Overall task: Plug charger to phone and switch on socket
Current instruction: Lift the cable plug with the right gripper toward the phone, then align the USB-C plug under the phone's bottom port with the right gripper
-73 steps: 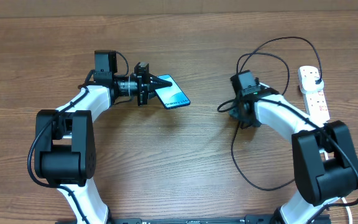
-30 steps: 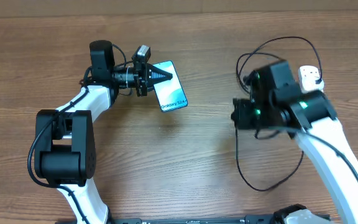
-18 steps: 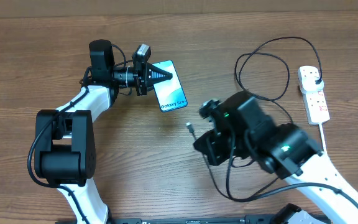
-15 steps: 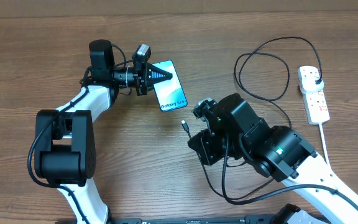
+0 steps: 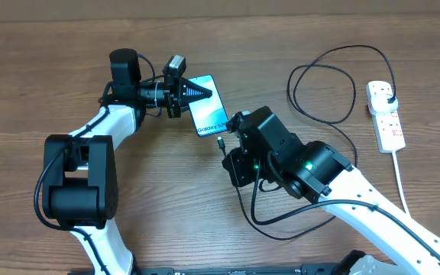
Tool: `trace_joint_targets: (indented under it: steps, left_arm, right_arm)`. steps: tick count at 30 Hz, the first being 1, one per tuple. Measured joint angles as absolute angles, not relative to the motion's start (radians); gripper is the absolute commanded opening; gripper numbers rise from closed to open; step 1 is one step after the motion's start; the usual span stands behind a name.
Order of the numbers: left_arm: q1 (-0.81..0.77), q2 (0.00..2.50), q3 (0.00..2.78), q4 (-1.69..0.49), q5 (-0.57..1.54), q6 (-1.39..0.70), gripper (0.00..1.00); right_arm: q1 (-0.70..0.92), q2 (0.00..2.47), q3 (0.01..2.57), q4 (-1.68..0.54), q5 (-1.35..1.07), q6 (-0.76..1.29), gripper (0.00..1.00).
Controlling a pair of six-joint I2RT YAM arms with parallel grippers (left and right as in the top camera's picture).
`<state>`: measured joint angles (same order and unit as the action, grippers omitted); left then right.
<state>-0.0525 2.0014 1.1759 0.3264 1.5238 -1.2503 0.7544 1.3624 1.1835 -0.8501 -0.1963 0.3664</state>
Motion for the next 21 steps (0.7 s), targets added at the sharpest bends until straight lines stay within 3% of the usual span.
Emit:
trace_joint_targets:
  steps: [21]
  left_arm:
    - [-0.084, 2.001, 1.176, 0.326, 1.526, -1.25, 0.04]
  right_arm:
    - [0.754, 1.362, 1.184, -0.86, -0.187, 0.365, 0.04]
